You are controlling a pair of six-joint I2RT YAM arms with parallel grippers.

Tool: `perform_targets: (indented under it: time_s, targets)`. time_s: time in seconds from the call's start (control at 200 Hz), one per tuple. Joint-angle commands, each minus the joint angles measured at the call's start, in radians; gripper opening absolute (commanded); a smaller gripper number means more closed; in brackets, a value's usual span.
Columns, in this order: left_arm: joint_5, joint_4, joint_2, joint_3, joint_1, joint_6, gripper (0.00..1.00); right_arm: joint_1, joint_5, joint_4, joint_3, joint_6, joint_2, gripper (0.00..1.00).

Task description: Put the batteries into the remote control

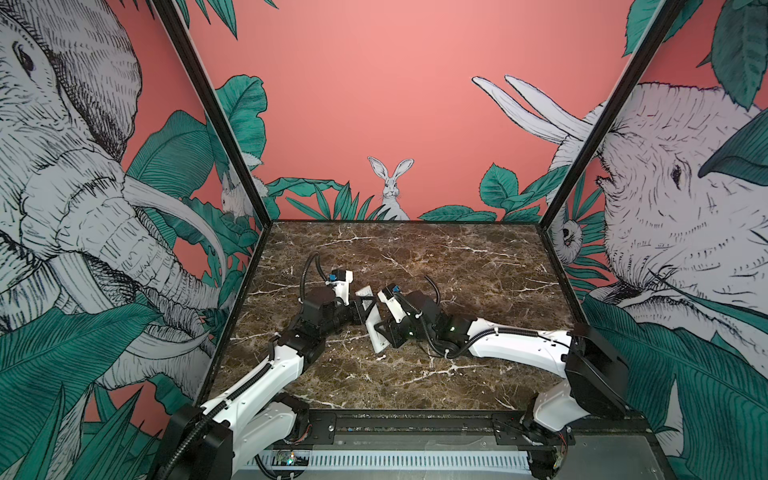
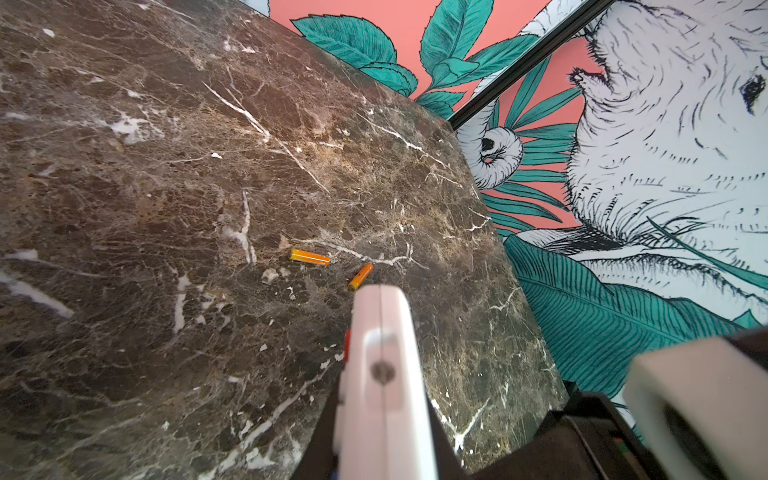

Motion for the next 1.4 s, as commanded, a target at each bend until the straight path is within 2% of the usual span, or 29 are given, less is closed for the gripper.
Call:
perform_targets:
  time_s: [0.0, 0.41, 0.865, 1.085, 1.395]
  targets:
    - [-0.011, 0.028, 0.002, 0.003, -0.006, 0.006, 0.0, 0.001, 0.011, 0.028, -0.01, -0.017, -0.05, 0.22]
    - [-0.018, 0.072, 0.046, -0.011, -0.004, 0.01, 0.0, -0.012, 0.083, -0.087, -0.079, -0.034, -0.164, 0.22]
    - [-0.034, 0.102, 0.017, -0.049, -0.004, 0.06, 0.0, -0.152, 0.218, -0.486, -0.116, -0.068, -0.324, 0.21]
    - [-0.043, 0.111, -0.009, -0.071, -0.005, 0.084, 0.0, -0.212, 0.204, -0.532, -0.137, -0.049, -0.296, 0.22]
    - [-0.048, 0.142, -0.004, -0.094, -0.006, 0.119, 0.0, -0.281, 0.174, -0.522, -0.149, -0.025, -0.18, 0.22]
